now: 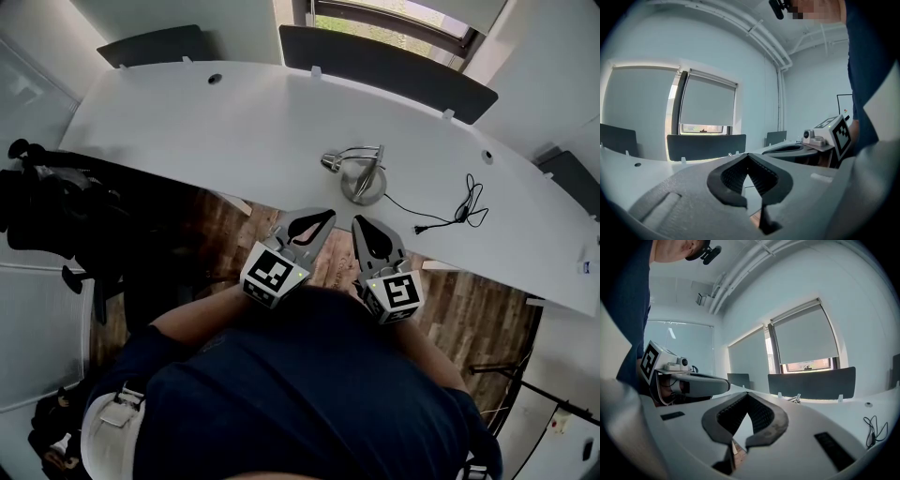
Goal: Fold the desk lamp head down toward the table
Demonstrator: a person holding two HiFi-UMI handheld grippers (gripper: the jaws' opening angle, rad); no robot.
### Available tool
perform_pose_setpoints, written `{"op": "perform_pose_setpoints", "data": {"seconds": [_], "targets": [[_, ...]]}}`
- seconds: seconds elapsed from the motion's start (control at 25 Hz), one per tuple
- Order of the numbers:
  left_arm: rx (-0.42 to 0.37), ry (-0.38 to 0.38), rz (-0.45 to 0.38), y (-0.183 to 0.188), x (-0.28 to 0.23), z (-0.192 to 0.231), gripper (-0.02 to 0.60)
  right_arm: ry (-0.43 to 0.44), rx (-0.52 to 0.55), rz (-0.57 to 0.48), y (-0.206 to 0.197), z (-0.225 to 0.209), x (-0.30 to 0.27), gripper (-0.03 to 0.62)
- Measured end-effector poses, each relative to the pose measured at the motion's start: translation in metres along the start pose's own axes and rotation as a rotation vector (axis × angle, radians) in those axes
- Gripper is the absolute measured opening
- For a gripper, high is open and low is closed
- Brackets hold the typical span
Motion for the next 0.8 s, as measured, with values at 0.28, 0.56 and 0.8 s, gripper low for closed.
{"op": "perform_pose_setpoints", "data": {"seconds": [0.28, 0.56, 0.8], "targets": [[-0.012, 0.009, -0.005, 0.004, 0.007, 0.002, 0.006, 0.008, -0.001, -0.003, 0.003, 0.005, -0.002, 0.011], [0.002, 0.01, -0.035, 0.005, 0.01, 0.002, 0.006, 0.009, 0.004, -0.002, 0.006, 0.009, -0.003, 0.011], [-0.008, -0.002, -0.007, 0.002, 0.015, 0.003, 0.006, 0.008, 0.006, -0.01, 0.009, 0.013, -0.004, 0.011]]}}
Point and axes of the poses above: the fingertips, and each gripper's own axes: x backward along the fingers, z to its left, y out of its top, the point moved 9 cm from there along x, backward along the fingers, and after that the axes turned 14 degrees about y, right-handed, at the moved point
